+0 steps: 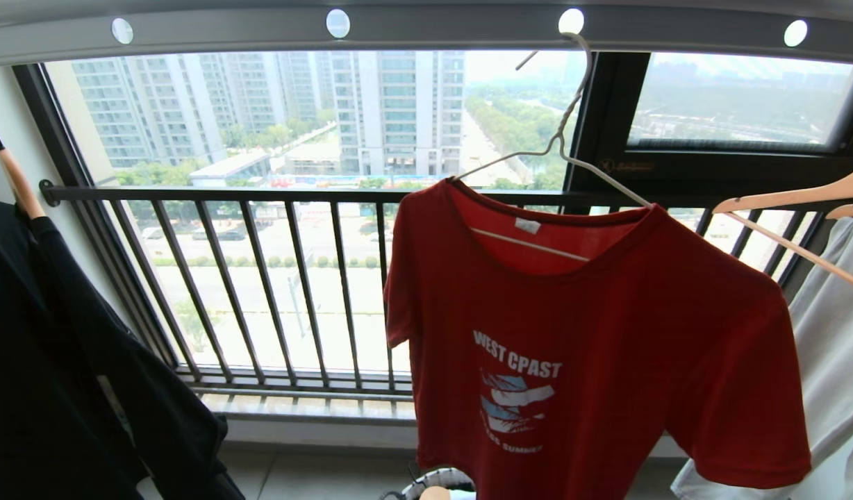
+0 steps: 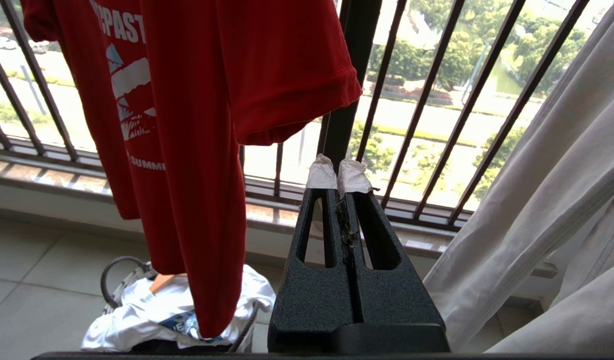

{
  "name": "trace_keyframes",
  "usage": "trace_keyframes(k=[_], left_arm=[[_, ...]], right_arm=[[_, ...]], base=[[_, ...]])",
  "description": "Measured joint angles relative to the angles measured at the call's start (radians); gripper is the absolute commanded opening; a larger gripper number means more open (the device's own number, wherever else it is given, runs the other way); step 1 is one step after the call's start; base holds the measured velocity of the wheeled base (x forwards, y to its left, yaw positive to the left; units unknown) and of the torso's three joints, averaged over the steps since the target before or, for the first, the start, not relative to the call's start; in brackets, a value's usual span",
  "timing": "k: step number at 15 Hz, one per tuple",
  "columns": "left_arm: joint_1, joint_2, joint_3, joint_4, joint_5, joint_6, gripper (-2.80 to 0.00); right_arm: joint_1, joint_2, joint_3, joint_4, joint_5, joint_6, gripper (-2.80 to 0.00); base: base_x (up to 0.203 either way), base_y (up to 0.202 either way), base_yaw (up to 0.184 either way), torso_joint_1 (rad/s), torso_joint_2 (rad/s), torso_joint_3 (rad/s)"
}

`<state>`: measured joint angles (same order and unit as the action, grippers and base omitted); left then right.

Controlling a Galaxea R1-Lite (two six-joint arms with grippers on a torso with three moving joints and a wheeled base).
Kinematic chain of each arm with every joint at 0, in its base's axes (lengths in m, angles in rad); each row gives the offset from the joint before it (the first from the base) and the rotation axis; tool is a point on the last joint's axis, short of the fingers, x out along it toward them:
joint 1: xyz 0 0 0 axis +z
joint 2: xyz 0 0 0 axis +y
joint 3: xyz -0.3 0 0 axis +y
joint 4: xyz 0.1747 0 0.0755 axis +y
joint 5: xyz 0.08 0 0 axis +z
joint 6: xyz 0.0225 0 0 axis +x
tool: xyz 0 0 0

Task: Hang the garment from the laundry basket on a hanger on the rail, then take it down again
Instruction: Take the clothes off the clothes rack

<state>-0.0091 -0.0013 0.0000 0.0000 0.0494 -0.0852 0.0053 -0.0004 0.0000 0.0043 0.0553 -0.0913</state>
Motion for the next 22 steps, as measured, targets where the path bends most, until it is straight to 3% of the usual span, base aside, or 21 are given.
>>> trace_keyframes(k=[22], left_arm=[[0.000,0.000,0.000,0.000,0.001,0.001,-2.80]], right_arm=[[0.000,0.000,0.000,0.000,0.001,0.002,-2.80]], base=[[0.000,0.000,0.000,0.000,0.00,0.000]])
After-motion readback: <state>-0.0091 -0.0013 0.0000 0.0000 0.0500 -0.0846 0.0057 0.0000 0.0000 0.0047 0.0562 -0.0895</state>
